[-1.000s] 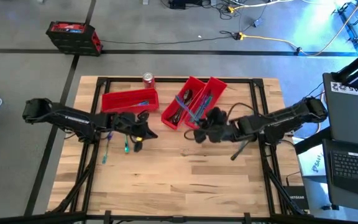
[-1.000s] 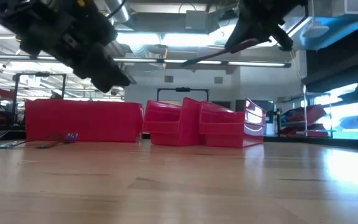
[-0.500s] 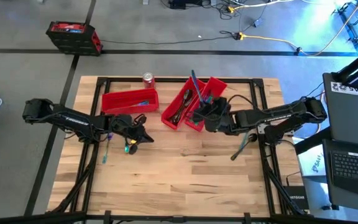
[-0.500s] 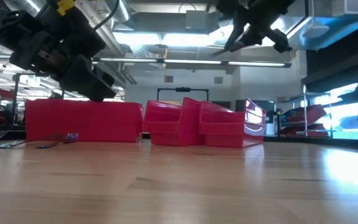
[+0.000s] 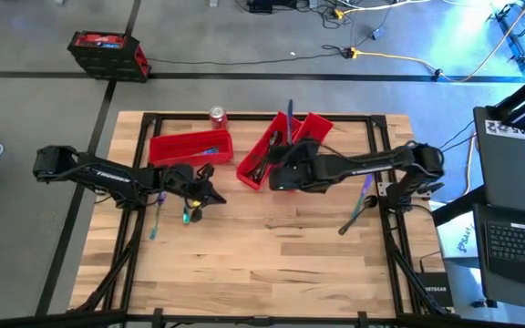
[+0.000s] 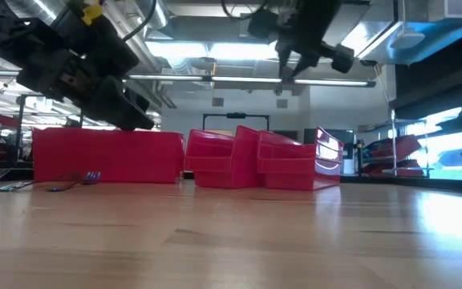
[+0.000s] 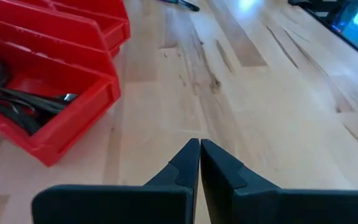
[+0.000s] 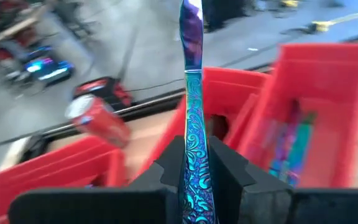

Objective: Sort silverware
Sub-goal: Put the blue table knife into the right red bin

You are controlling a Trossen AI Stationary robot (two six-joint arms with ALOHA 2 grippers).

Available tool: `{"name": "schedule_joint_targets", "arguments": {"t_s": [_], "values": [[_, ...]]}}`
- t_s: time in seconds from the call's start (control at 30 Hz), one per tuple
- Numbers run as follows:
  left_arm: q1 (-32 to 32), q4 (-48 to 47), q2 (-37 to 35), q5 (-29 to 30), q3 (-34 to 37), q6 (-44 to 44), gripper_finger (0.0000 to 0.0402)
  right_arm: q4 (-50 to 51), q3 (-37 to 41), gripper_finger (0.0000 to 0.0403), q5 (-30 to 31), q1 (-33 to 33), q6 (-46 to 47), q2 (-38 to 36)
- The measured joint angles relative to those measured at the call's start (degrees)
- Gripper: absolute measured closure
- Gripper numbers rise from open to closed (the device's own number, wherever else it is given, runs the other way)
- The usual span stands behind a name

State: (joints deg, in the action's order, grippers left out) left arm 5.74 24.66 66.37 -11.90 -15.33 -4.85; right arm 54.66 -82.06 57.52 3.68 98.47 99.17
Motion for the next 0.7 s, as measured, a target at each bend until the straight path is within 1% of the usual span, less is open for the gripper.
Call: {"name": "schedule_joint_targets", "arguments": {"t_s": [0.03,0.1,0.3,0.43,0.53,0.7], "values": [[0.1,0.0,0.0,0.0,0.0,-0.1,0.0401,3.0,-0.8,0.0373,-0.2,0.0,3.8,0.8],[0.4,0.0,0.0,0.0,0.0,-0.7,0.0401,6.0,-1.3,0.0373,-1.0,0.1,9.2,2.0],[0.8,0.0,0.0,-0.1,0.0,-2.5,0.0401,8.0,-1.2,0.0373,-4.5,0.4,16.5,6.4],[0.8,-0.1,0.0,-0.2,0.0,-2.7,0.0401,13.7,-1.2,0.0373,-7.7,-0.2,24.9,9.3],[0.8,-0.2,0.0,-0.2,0.0,-2.7,0.0402,14.7,-1.2,0.0373,-9.6,-1.1,25.6,10.6],[0.8,-0.2,0.0,-0.2,0.0,-2.7,0.0401,15.8,-1.2,0.0373,-9.4,-2.6,25.6,11.3]]}}
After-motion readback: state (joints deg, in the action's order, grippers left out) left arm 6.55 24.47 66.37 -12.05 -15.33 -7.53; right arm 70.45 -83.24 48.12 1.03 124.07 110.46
